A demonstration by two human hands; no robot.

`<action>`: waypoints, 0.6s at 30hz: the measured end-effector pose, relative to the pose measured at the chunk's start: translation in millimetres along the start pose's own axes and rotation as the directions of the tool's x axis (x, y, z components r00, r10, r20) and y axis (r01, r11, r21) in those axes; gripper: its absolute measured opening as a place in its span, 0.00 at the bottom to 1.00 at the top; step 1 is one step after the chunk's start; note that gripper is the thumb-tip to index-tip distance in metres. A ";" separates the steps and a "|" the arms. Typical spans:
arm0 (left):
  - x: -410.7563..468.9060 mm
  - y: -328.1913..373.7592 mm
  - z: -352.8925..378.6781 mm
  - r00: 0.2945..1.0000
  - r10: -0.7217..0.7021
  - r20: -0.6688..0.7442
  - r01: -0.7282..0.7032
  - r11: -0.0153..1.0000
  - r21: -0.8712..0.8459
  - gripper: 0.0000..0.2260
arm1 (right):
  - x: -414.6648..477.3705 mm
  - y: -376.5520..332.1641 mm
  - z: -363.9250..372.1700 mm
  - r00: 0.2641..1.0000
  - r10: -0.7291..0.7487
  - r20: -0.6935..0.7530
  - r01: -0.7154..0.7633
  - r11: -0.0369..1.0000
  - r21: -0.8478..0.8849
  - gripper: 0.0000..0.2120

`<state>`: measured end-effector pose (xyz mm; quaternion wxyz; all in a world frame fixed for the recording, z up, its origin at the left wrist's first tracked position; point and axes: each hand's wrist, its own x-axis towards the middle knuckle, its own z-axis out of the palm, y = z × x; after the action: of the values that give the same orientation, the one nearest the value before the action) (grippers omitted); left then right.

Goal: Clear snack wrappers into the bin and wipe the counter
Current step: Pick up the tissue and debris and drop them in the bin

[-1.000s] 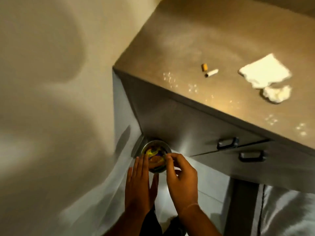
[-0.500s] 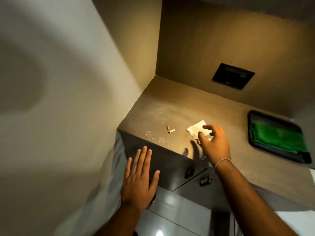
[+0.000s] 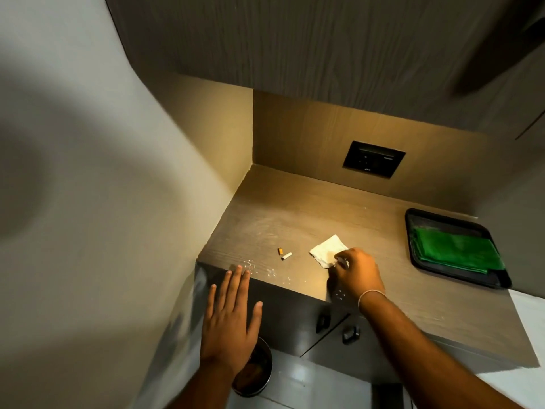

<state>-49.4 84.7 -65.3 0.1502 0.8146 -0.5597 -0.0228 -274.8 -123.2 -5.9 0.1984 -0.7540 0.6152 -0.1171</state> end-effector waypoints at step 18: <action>35.3 13.8 -2.5 0.997 -0.075 -0.007 0.075 0.997 -0.021 0.30 | 14.0 -12.1 21.3 0.994 -0.049 0.101 0.054 0.997 -0.049 0.15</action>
<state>-48.2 48.3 -54.6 0.1597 0.8336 -0.5279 -0.0309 -252.1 -131.5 -20.5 0.2061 -0.7794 0.5878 -0.0684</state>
